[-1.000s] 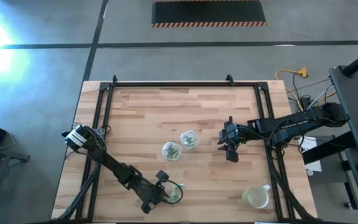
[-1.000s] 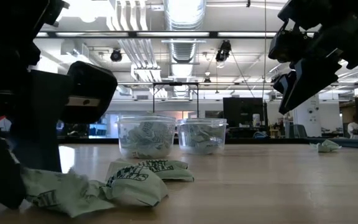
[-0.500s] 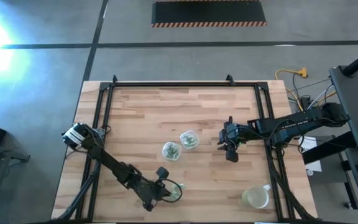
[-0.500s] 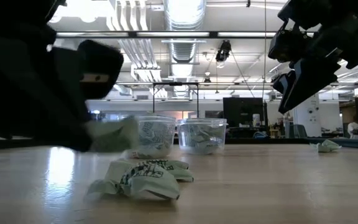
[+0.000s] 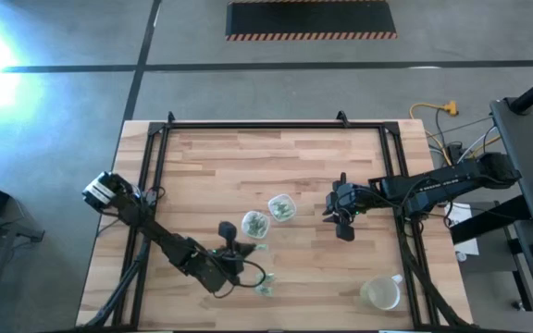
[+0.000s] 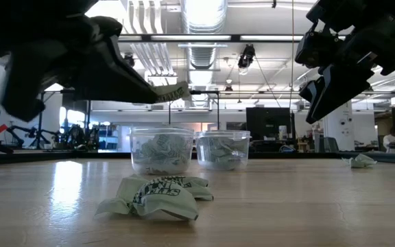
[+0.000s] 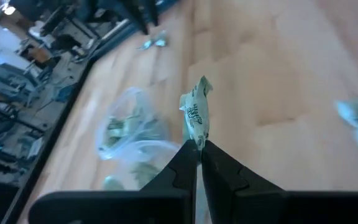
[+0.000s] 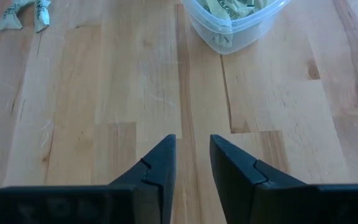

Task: Pick and place items into bin
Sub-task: Put the stevia packet into the left bin

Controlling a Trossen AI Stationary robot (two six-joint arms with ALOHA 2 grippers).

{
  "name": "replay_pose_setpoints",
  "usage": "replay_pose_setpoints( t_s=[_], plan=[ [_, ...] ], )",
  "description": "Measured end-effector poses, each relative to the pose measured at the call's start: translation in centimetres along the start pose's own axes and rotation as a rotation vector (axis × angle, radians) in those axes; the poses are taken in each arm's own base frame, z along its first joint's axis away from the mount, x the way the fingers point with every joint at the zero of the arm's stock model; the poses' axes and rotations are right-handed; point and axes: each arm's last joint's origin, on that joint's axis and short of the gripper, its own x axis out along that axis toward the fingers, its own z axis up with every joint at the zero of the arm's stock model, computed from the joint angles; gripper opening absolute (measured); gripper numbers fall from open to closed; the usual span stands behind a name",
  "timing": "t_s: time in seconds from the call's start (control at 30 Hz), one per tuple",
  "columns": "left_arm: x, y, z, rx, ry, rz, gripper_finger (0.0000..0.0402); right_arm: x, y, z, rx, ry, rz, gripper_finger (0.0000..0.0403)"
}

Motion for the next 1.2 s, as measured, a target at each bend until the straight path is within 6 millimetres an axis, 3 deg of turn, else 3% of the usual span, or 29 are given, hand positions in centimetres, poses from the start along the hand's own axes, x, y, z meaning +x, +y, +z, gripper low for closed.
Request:
replay_pose_setpoints(
  t_s=[0.53,1.2],
  plan=[
    [2.8,3.5,-1.1,-0.050,0.140,-0.007,0.0002,0.0,0.0,0.1,0.000,-0.006,0.001,0.0086],
    [2.5,4.2,-1.5,-0.044,0.203,0.011,0.0002,0.0,-0.1,0.1,0.000,-0.016,-0.026,0.0079]
  ],
)
